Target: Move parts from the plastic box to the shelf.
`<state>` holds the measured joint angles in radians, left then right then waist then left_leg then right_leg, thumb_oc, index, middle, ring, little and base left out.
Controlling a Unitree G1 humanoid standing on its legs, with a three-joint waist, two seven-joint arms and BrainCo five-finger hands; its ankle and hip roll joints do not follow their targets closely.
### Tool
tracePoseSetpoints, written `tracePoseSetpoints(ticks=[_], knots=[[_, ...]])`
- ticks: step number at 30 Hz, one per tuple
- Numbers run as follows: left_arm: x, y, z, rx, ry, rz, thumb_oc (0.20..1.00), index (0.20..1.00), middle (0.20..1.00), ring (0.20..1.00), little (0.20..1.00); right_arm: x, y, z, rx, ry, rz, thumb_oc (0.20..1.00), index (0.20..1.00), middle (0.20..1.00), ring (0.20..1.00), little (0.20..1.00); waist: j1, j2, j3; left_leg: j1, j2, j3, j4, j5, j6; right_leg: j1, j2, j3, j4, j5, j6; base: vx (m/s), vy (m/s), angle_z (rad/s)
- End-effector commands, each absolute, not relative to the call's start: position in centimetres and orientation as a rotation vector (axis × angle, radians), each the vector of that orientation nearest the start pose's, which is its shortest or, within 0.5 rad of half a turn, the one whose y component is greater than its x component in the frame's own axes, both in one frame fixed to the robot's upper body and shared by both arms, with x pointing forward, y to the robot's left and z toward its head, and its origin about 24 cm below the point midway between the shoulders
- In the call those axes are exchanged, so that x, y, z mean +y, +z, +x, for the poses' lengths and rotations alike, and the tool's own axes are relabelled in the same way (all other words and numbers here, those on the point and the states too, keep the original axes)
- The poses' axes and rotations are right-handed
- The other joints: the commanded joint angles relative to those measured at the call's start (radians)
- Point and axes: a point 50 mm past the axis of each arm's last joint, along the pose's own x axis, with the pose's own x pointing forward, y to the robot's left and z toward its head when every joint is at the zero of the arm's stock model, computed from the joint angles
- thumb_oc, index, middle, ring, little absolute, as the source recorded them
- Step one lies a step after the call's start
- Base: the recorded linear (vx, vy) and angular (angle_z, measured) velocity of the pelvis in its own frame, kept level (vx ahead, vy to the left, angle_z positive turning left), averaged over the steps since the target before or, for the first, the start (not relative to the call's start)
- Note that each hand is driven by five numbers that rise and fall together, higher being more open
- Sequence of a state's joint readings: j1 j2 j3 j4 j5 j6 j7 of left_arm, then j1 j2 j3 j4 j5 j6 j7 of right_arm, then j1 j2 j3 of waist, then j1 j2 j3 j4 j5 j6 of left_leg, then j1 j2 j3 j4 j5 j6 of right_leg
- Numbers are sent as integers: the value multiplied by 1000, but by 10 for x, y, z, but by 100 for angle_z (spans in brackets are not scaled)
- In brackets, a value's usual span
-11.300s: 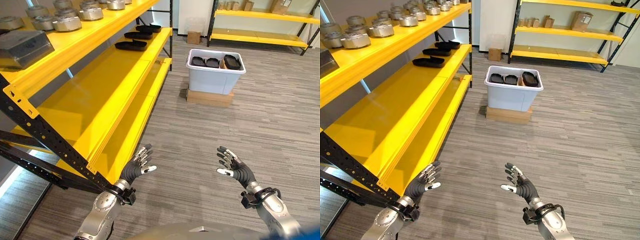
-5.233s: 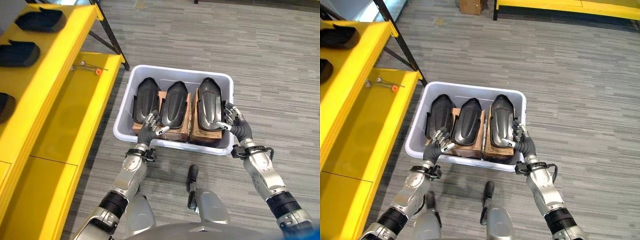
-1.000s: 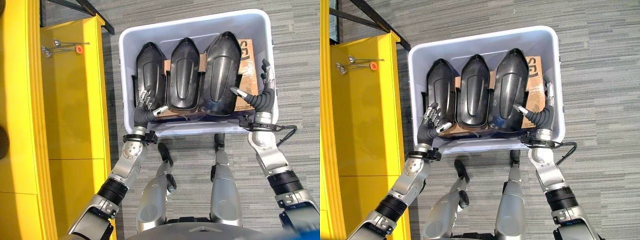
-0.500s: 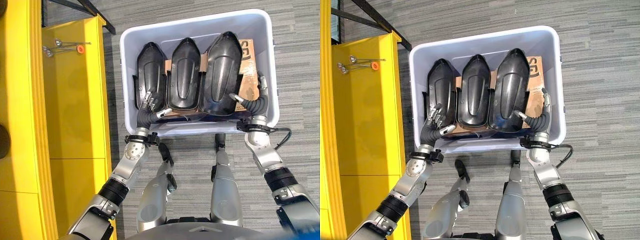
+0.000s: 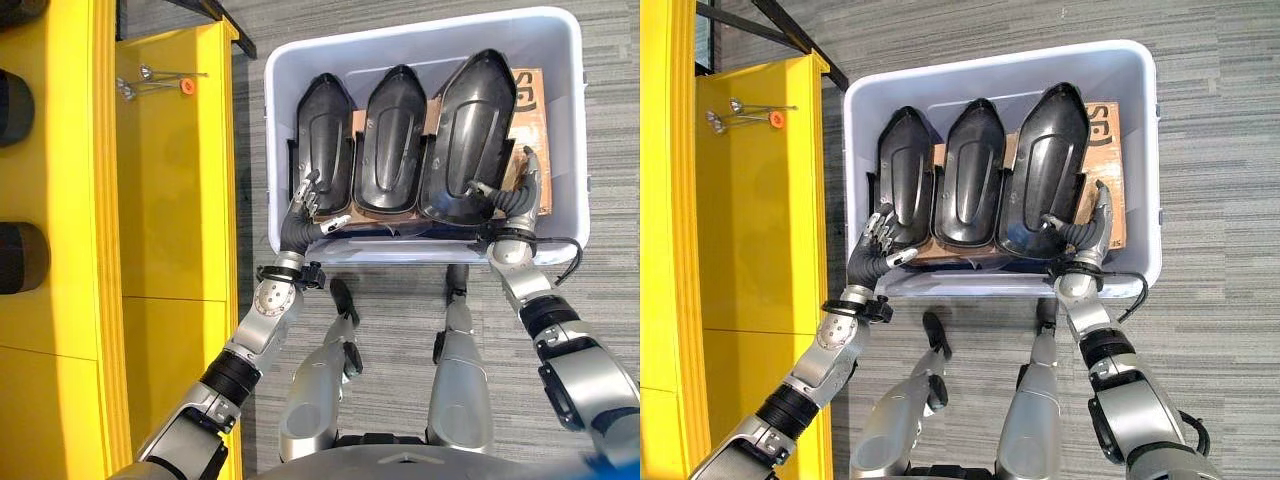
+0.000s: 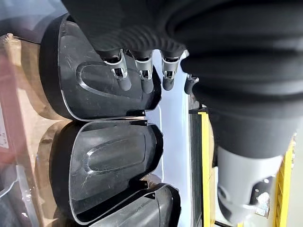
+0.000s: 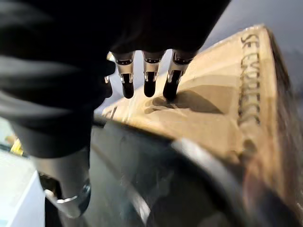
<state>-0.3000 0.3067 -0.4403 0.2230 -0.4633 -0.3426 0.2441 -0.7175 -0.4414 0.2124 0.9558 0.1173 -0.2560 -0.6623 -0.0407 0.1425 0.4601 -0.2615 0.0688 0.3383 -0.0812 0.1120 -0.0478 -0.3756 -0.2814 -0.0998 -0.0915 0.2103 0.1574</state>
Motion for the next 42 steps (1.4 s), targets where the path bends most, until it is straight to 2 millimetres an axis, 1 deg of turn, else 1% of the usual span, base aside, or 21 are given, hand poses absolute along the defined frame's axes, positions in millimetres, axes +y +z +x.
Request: tracePoseSetpoints(ticks=[1, 2, 6, 10, 11, 12, 13, 14, 16, 22, 25, 28, 31, 32, 33, 34, 35, 36, 42], knots=[[116, 94, 290, -325, -222, -154, 1000, 1000, 1000, 1000, 1000, -251, 87, 364, -29, -619, -329, 1000, 1000, 1000, 1000, 1000, 34, 4, 6, -28, 80, -50, 140, -73, -98, -3, -87, 6, 169, -71, 52, -2, 17, 5], [115, 94, 290, -322, -226, -156, 1000, 1000, 1000, 1000, 1000, -253, 88, 364, -27, -631, -318, 1000, 1000, 1000, 1000, 1000, 34, 5, 7, -28, 79, -49, 140, -73, -98, -3, -87, 5, 170, -72, 52, -4, 13, 3], [114, 95, 291, -324, -229, -165, 1000, 1000, 1000, 1000, 1000, -250, 86, 364, -24, -608, -339, 1000, 1000, 1000, 1000, 1000, 36, 4, 9, -30, 78, -50, 141, -73, -96, -5, -88, 6, 171, -71, 51, 0, 0, 0], [110, 96, 291, -326, -250, -171, 1000, 1000, 1000, 1000, 1000, -250, 84, 367, 15, -577, -400, 1000, 1000, 1000, 1000, 1000, 41, 2, 10, -38, 78, -56, 147, -74, -96, -8, -89, 4, 175, -70, 51, 0, 0, 0], [110, 97, 291, -327, -254, -172, 1000, 1000, 1000, 1000, 1000, -249, 84, 369, 27, -558, -445, 1000, 1000, 1000, 1000, 1000, 44, 1, 11, -42, 79, -58, 150, -73, -96, -9, -89, 2, 177, -70, 50, 0, 0, 0], [110, 96, 291, -325, -257, -172, 1000, 1000, 1000, 1000, 1000, -242, 82, 371, 31, -508, -532, 1000, 1000, 1000, 1000, 1000, 47, -1, 12, -46, 80, -61, 153, -72, -95, -11, -89, 1, 179, -70, 49, 0, 0, 0], [111, 96, 291, -324, -255, -172, 1000, 1000, 1000, 1000, 1000, -241, 82, 371, 30, -505, -545, 1000, 1000, 1000, 1000, 1000, 46, -3, 12, -47, 80, -62, 153, -72, -95, -11, -88, 0, 180, -70, 49, -5, -20, 4], [111, 96, 291, -325, -251, -171, 1000, 1000, 1000, 1000, 1000, -236, 81, 371, 19, -471, -609, 1000, 1000, 1000, 1000, 1000, 47, -5, 15, -51, 80, -64, 155, -71, -95, -12, -87, 1, 182, -69, 48, -3, -16, 6], [111, 96, 291, -325, -249, -172, 1000, 1000, 1000, 1000, 1000, -235, 80, 371, 20, -465, -624, 1000, 1000, 1000, 1000, 1000, 49, -6, 14, -53, 80, -65, 155, -71, -95, -11, -87, 0, 181, -69, 48, 0, -5, 6], [114, 97, 292, -329, -230, -168, 1000, 1000, 1000, 1000, 1000, -229, 75, 371, 25, -423, -745, 1000, 1000, 1000, 1000, 1000, 55, -11, 16, -66, 81, -76, 163, -70, -92, -12, -86, -3, 185, -70, 46, 4, 3, 6], [114, 95, 292, -322, -224, -168, 1000, 1000, 1000, 1000, 1000, -230, 71, 370, 40, -418, -795, 1000, 1000, 1000, 1000, 1000, 57, -16, 17, -73, 79, -84, 166, -71, -90, -13, -85, -6, 187, -69, 45, 9, 8, 9], [114, 96, 292, -323, -227, -172, 1000, 1000, 1000, 1000, 1000, -232, 69, 369, 58, -418, -811, 1000, 1000, 1000, 1000, 1000, 60, -18, 17, -76, 79, -88, 169, -72, -89, -10, -86, -9, 187, -69, 46, 5, 2, 3], [113, 95, 292, -319, -239, -174, 1000, 1000, 1000, 1000, 1000, -238, 59, 366, 131, -409, -843, 1000, 1000, 1000, 1000, 1000, 69, -21, 18, -84, 77, -98, 177, -74, -88, -6, -87, -16, 187, -69, 46, 12, 3, 4], [112, 96, 292, -319, -246, -177, 1000, 1000, 1000, 1000, 1000, -241, 53, 364, 174, -402, -846, 821, 821, 821, 821, 821, 74, -22, 17, -88, 76, -102, 181, -76, -87, -4, -87, -17, 186, -70, 46, 14, -4, 10], [112, 94, 291, -310, -249, -178, 1000, 1000, 1000, 1000, 1000, -244, 48, 361, 210, -393, -857, 576, 576, 576, 576, 576, 80, -24, 17, -92, 76, -106, 184, -77, -87, -3, -88, -21, 186, -70, 46, 13, -1, 15], [112, 94, 291, -310, -249, -178, 1000, 1000, 1000, 1000, 1000, -244, 48, 361, 210, -393, -857, 464, 464, 464, 464, 464, 79, -24, 17, -93, 76, -106, 184, -77, -87, -3, -88, -21, 186, -70, 46, 9, -7, 16], [112, 93, 292, -308, -251, -179, 1000, 1000, 1000, 1000, 1000, -245, 45, 360, 232, -385, -865, 435, 435, 435, 435, 435, 82, -25, 17, -95, 76, -108, 187, -78, -87, -2, -89, -22, 188, -71, 45, 9, 1, 16], [112, 93, 292, -302, -255, -180, 1000, 1000, 1000, 1000, 1000, -246, 42, 359, 255, -383, -858, 200, 200, 200, 200, 200, 86, -26, 17, -98, 76, -111, 190, -78, -86, 0, -90, -22, 188, -73, 45, 8, 1, 12], [112, 90, 291, -289, -251, -185, 1000, 1000, 1000, 1000, 1000, -251, 32, 352, 310, -384, -857, 200, 200, 200, 200, 200, 93, -27, 16, -102, 73, -115, 196, -83, -83, 3, -92, -25, 188, -75, 44, 3, 1, 1]])
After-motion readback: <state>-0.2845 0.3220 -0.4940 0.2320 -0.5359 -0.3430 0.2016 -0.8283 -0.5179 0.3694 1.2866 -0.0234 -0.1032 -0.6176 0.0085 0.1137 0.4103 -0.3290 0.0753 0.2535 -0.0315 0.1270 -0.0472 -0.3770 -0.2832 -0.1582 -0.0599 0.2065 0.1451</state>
